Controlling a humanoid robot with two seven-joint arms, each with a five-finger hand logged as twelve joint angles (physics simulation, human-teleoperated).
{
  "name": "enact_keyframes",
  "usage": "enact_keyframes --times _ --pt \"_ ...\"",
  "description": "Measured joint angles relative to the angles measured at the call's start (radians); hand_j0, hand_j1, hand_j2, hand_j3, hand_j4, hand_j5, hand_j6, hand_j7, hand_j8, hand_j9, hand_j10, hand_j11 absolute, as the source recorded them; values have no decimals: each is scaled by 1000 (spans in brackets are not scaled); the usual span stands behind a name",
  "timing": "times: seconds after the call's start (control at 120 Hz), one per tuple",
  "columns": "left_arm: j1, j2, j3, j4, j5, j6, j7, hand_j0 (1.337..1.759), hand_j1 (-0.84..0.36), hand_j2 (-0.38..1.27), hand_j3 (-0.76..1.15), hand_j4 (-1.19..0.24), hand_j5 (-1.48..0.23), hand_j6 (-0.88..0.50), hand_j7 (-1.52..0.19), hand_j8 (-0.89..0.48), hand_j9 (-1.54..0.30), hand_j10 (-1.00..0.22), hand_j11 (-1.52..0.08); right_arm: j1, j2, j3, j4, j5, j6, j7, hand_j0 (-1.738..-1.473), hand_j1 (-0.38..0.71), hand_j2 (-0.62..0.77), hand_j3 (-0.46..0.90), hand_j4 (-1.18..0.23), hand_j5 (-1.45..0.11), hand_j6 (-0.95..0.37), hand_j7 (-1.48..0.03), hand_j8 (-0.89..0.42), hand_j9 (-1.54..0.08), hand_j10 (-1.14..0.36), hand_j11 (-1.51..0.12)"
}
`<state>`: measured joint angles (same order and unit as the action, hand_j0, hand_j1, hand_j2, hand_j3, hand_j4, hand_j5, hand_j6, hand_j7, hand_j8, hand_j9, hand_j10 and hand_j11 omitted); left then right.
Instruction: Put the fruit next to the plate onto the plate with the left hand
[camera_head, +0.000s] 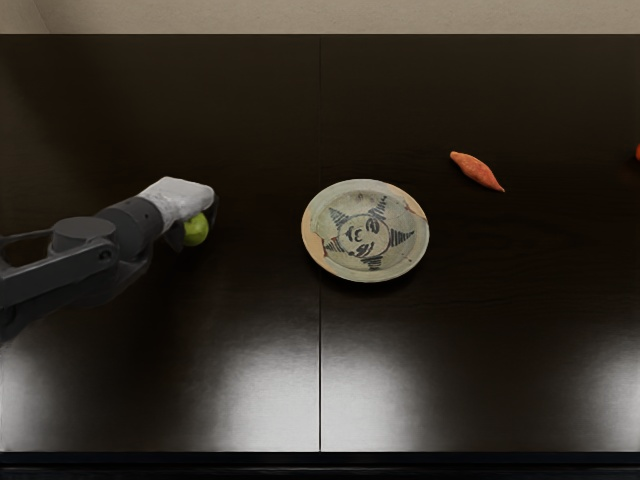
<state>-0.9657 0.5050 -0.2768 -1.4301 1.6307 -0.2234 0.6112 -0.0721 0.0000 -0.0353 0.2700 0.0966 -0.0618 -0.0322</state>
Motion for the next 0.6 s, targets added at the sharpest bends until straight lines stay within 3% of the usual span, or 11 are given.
enact_keyframes --times 0.242,0.475,0.6 --pt "-129 -145 -7 11 -29 0 -1 1647 -313 236 12 -481 -1137 -271 -1122 -392 -1135 -807 -1141 0 0 0 0 0 0 0 -1658 -309 -7 0 -33 -43 -33 -43 -33 -43 -33 -43" --pt "-160 -295 -9 36 -39 18 0 1645 -424 443 4 -385 -1176 -206 -1145 -346 -1138 -814 -1144 0 0 0 0 0 0 0 -1658 -309 -7 0 -33 -43 -33 -43 -33 -43 -33 -43" --pt "-161 -340 -4 47 -40 22 -1 1644 -418 403 2 -393 -1172 -219 -1139 -361 -1137 -811 -1145 0 0 0 0 0 0 0 -1658 -309 -7 0 -33 -43 -33 -43 -33 -43 -33 -43"
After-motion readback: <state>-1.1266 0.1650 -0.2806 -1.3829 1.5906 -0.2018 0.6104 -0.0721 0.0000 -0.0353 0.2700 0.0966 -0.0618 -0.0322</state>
